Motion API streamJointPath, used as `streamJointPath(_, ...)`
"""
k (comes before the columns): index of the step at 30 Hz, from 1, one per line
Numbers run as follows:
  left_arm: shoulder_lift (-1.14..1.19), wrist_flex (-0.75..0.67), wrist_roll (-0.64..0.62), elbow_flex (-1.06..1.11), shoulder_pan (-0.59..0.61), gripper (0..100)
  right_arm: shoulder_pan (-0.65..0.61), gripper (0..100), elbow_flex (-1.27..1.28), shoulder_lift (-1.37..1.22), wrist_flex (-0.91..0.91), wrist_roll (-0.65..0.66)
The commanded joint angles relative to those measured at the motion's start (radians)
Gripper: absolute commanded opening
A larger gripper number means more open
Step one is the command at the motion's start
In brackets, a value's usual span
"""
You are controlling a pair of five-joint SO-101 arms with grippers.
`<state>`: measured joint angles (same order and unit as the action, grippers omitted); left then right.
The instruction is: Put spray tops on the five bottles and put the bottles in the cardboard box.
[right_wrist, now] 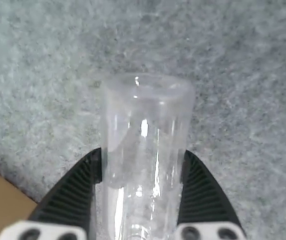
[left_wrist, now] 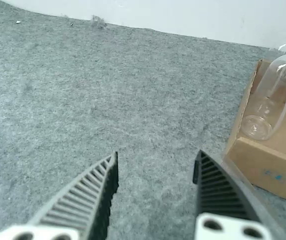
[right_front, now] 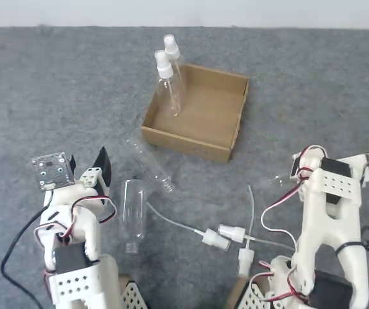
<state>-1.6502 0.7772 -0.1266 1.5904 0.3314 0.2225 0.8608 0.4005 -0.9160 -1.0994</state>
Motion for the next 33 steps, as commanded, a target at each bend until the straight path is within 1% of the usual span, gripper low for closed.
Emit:
streamJointPath(1, -0.008, -0.028, 0.006, -0.018, 0.006, 23, 0.008, 7.4, -0.011, 0.045, 0.013, 0.000)
streamJointPath(6, -0.008, -0.028, 0.006, -0.018, 0.006, 23, 0.012, 8.4, -0.011, 0.054, 0.005, -0.021)
streamJointPath(11, -0.008, -0.028, 0.006, -0.018, 0.006, 23, -0.018, 21.1, -0.057, 0.056, -0.101, -0.023)
streamJointPath(13, -0.008, -0.028, 0.006, -0.018, 0.006, 23, -0.031, 24.6, -0.077, 0.051, -0.134, -0.021)
streamJointPath(23, -0.008, -0.029, 0.008, -0.018, 0.006, 23, -0.047, 25.4, -0.140, 0.056, -0.165, -0.009)
streamJointPath(26, -0.008, -0.029, 0.008, -0.018, 0.006, 23, -0.047, 25.4, -0.187, 0.056, -0.232, 0.071)
streamJointPath(30, -0.008, -0.029, 0.008, -0.018, 0.006, 23, -0.044, 25.4, -0.273, 0.056, -0.364, 0.236)
streamJointPath(33, -0.008, -0.029, 0.008, -0.018, 0.006, 23, -0.044, 25.4, -0.308, 0.056, -0.395, 0.315)
